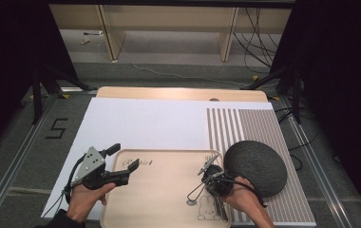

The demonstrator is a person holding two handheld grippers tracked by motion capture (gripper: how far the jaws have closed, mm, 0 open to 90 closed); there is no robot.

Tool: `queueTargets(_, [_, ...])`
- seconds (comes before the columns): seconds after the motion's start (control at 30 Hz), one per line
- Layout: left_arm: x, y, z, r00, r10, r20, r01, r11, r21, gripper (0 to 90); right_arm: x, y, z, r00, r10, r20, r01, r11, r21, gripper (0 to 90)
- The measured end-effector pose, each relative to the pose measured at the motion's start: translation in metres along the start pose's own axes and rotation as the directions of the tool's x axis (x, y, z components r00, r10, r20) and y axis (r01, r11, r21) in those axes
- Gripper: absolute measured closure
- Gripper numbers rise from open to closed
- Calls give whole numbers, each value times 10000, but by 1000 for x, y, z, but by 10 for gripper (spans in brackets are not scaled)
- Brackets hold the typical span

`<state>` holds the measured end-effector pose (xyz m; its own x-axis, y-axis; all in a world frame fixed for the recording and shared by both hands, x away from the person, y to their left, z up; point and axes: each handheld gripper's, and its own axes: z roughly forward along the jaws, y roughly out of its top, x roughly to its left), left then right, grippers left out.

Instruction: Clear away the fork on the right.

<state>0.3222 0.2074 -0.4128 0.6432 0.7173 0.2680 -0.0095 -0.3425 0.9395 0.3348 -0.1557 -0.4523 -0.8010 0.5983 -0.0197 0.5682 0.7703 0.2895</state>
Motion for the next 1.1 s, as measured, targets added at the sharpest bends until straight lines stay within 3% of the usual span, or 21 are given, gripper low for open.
queueTargets(0.13, [0,0,0,10000,5,-10,-5,10000,3,159,-2,0,-5,9996,135,-256,-146,9989,-435,861])
queueTargets(0.27, [0,0,0,10000,-4,4,4,10000,-1,159,-5,-3,-9,9991,130,-406,-162,9969,-775,753])
queueTargets(0.4, [1,0,1,10000,40,-30,-40,10000,32,159,-8,-4,-14,9972,395,-642,-478,9900,-1326,621])
queueTargets(0.63, [1,0,1,10000,41,-17,-41,10000,36,159,-13,-9,-26,9896,815,-1189,-1069,9682,-2262,384])
queueTargets(0.83, [1,0,1,10000,76,-34,-76,10000,56,159,-19,-13,-32,9809,1119,-1589,-1537,9471,-2818,305])
queueTargets(1.1, [2,0,2,9999,101,-57,-100,9999,85,159,-28,-21,-42,9683,1658,-1869,-2243,9061,-3587,223])
